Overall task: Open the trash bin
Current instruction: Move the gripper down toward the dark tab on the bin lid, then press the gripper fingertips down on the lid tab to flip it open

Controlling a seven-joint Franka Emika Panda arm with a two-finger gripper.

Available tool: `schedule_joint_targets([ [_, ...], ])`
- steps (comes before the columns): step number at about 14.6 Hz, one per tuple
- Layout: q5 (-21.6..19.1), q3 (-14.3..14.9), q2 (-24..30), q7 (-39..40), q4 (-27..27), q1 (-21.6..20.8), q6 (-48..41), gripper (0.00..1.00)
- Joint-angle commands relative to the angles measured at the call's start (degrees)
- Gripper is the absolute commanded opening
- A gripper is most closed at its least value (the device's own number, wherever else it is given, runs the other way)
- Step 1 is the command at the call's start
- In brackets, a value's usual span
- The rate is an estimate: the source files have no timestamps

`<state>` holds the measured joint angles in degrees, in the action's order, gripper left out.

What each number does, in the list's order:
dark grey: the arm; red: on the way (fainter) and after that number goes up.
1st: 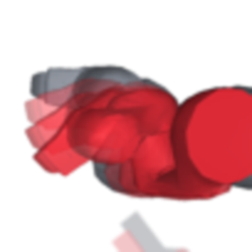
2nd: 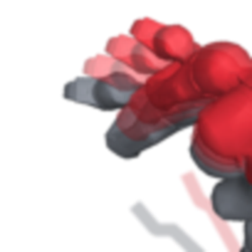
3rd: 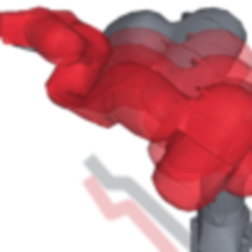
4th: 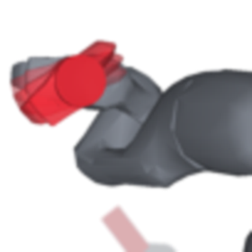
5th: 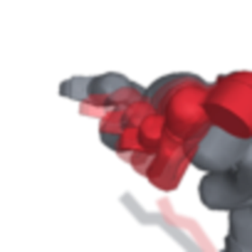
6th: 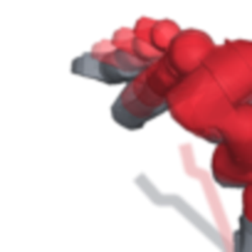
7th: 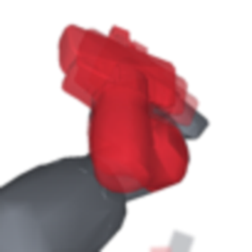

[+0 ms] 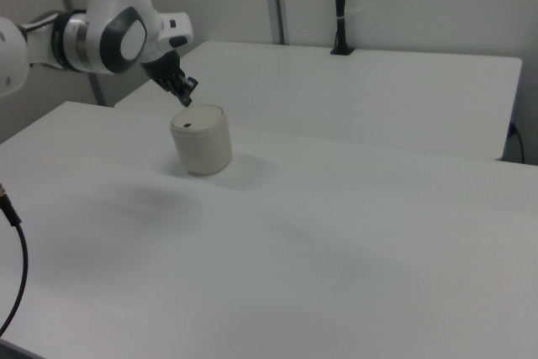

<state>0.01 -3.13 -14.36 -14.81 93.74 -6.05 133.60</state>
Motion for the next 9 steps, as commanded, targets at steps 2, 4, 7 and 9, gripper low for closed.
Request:
schedule_joint_targets([
  [2,4.2,0.3,-5.3,-9.7,-0.3,-3.1,6.9,0.0],
  [4,4.7,0.3,-7.0,-13.9,-0.4,-3.4,10.9,0.0],
  [7,6.4,0.4,-8.6,-19.5,-0.4,-4.2,13.9,0.0],
  [9,8.5,0.4,-9.6,-21.2,-0.4,-4.4,15.3,0.0],
])
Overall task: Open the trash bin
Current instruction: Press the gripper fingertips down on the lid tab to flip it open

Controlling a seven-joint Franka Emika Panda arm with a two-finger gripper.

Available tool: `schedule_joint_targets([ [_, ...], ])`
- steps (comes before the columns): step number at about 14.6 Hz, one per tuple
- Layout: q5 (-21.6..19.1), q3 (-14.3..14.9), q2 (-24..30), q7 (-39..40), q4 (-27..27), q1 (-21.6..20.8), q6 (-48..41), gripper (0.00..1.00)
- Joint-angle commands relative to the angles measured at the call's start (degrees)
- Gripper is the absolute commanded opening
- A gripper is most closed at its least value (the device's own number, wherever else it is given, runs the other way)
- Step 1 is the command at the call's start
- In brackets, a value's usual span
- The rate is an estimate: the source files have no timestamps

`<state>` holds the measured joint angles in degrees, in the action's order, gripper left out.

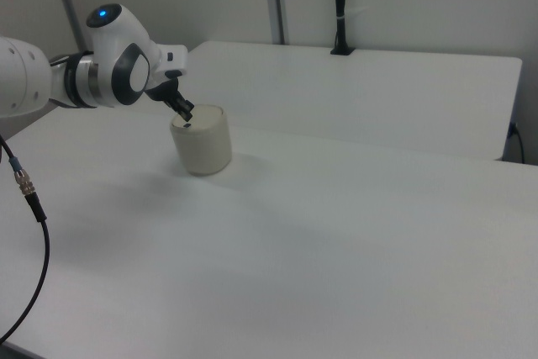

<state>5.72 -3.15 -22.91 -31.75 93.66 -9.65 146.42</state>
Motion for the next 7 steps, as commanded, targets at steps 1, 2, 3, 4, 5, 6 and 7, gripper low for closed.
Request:
schedule_joint_targets([
  [1,3.2,0.4,-1.3,-5.2,-0.3,-0.8,2.7,0.0],
  [2,3.4,0.5,-2.2,-6.1,-0.4,-0.8,2.7,0.0],
  [3,3.4,0.4,-2.5,-6.5,-0.8,-0.8,2.7,0.0],
  [4,3.3,0.4,-2.7,-7.0,-1.8,-0.8,2.7,0.0],
  [5,3.4,0.4,-2.7,-7.9,-2.0,-0.7,2.7,0.0],
  [6,3.6,0.4,-2.8,-8.1,-2.0,-0.8,2.7,0.0],
  [7,4.1,0.4,-3.0,-8.1,-2.0,-0.8,2.7,0.0],
])
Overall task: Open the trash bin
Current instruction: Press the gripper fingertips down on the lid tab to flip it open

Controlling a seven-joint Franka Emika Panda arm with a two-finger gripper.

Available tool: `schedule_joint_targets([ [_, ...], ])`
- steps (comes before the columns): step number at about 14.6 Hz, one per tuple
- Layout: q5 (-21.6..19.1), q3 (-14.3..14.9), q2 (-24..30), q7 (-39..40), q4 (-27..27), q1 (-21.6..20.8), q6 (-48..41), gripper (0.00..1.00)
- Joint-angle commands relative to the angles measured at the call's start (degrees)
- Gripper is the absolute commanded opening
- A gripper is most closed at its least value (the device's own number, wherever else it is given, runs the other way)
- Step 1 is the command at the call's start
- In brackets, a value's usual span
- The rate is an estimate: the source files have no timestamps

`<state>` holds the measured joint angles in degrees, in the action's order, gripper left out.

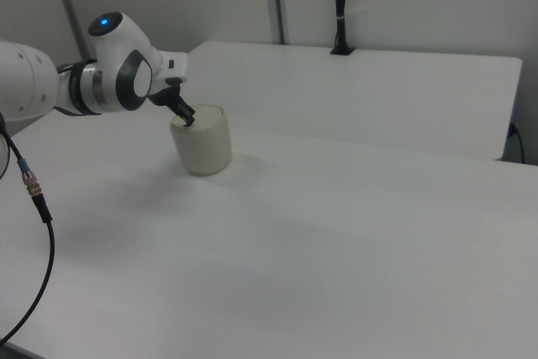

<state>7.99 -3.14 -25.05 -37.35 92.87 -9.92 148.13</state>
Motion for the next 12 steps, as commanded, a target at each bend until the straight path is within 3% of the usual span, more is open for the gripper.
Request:
schedule_joint_targets([
  [1,2.6,0.4,-1.4,-2.6,-1.2,-0.6,1.0,0.0],
  [7,5.9,0.4,-3.1,-2.6,-1.2,-1.8,1.0,0.0],
  [9,4.5,0.3,-1.5,-2.8,-1.6,-0.9,0.8,0.0],
  [12,-0.7,0.3,3.5,-2.5,-1.9,1.1,-0.2,0.0],
])
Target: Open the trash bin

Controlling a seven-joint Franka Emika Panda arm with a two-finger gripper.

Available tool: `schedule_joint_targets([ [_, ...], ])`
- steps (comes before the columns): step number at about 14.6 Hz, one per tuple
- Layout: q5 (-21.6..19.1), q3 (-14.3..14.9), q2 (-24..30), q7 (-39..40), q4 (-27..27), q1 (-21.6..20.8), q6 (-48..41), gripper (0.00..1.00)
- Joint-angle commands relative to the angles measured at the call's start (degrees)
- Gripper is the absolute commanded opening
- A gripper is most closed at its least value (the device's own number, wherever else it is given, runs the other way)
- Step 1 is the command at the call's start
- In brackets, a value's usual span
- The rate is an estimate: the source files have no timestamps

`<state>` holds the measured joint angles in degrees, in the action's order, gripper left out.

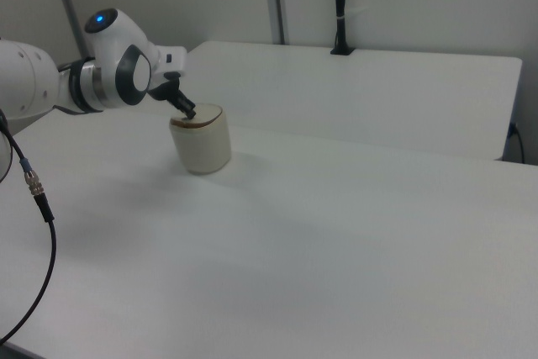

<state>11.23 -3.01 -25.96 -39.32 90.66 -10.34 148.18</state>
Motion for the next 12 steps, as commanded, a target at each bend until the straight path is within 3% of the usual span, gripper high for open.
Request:
schedule_joint_targets([
  [1,-4.5,0.2,6.3,-0.3,0.5,1.9,-2.5,0.0],
  [3,-4.6,0.2,9.3,-0.1,0.3,3.2,-9.1,0.01],
  [4,-4.7,0.2,11.2,0.0,0.4,3.6,-11.7,0.08],
  [5,-4.7,0.2,12.7,0.9,0.4,3.7,-15.2,0.18],
  [10,-5.8,0.1,20.9,5.3,0.8,4.7,-33.8,0.95],
  [12,-7.4,0.1,24.2,7.1,2.0,4.9,-40.6,1.0],
])
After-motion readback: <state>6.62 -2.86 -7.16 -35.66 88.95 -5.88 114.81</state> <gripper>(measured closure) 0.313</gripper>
